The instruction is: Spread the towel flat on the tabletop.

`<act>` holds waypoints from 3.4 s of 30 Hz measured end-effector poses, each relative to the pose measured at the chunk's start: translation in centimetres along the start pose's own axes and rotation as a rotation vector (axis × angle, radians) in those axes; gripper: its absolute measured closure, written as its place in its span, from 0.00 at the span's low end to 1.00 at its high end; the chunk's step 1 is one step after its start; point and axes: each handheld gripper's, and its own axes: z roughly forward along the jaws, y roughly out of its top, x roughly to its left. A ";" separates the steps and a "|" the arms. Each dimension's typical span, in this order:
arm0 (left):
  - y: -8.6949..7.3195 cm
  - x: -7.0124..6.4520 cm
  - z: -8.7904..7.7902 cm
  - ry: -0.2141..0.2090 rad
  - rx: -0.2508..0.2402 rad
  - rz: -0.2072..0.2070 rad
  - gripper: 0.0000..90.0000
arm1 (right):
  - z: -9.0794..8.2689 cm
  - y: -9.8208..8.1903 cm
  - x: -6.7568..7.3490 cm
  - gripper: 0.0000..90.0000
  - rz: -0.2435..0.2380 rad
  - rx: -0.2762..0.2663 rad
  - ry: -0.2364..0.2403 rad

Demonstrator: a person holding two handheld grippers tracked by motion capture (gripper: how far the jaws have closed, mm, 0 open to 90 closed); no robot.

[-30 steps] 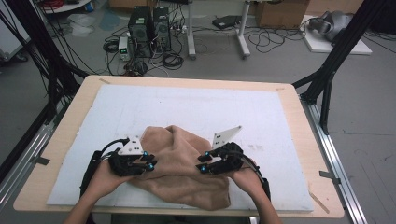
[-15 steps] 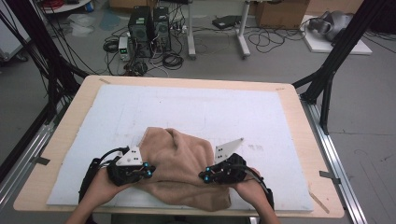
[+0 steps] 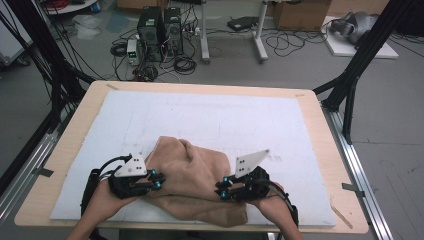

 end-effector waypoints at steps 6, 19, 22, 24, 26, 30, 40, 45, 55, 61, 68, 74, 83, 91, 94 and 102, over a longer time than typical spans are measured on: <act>1.3 2.5 1.0 0.079 -0.010 -0.051 0.65 | -0.1 1.4 -3.4 0.61 0.037 -0.008 -0.086; 0.0 5.6 5.9 0.091 0.215 -0.103 0.53 | 4.1 0.0 -8.9 0.56 0.181 0.124 -0.179; -0.8 5.1 6.9 0.097 0.231 -0.076 0.58 | 5.4 -0.5 -9.1 0.59 0.161 0.197 -0.182; -1.4 4.9 7.0 0.101 0.205 -0.068 0.64 | 5.9 -0.9 -9.1 0.66 0.161 0.220 -0.174; -1.4 4.9 6.8 0.090 0.202 -0.083 0.71 | 6.2 -1.2 -9.0 0.78 0.156 0.220 -0.171; -1.2 4.6 6.8 0.083 0.221 -0.063 0.86 | 5.9 -1.5 -9.2 0.99 0.168 0.225 -0.140; -1.1 4.4 5.4 0.059 0.189 -0.083 0.90 | 4.3 -1.3 -9.5 0.76 0.197 0.127 -0.211; -2.2 3.8 4.4 0.006 0.178 -0.083 0.89 | 4.5 -1.6 -10.0 0.58 0.223 0.117 -0.255; -1.6 6.1 4.8 0.094 0.142 -0.169 0.57 | 5.9 -1.8 -10.2 0.83 0.190 0.173 -0.215; -1.7 5.8 6.4 0.123 0.197 -0.136 0.75 | 4.9 -1.6 -10.0 0.88 0.184 0.167 -0.226; -1.2 6.0 5.5 0.141 0.140 -0.142 0.93 | 2.3 -0.8 -9.9 0.88 0.174 0.120 -0.271; 1.6 6.2 4.1 0.188 0.026 -0.132 0.94 | -1.3 0.1 -9.8 0.88 0.165 0.068 -0.352; 3.3 7.1 2.1 0.195 -0.064 -0.168 0.94 | -7.6 0.7 -9.3 0.89 0.188 -0.039 -0.496; -1.6 4.0 3.2 0.055 0.079 -0.160 0.94 | -3.9 -3.8 -7.8 0.88 0.196 0.109 -0.338; -2.7 2.8 2.2 0.009 0.067 -0.158 0.94 | -3.8 -4.9 -6.6 0.88 0.199 0.095 -0.264; -2.0 0.1 -2.5 0.070 -0.051 -0.089 0.94 | -5.6 -3.0 -1.8 0.88 0.081 0.073 -0.252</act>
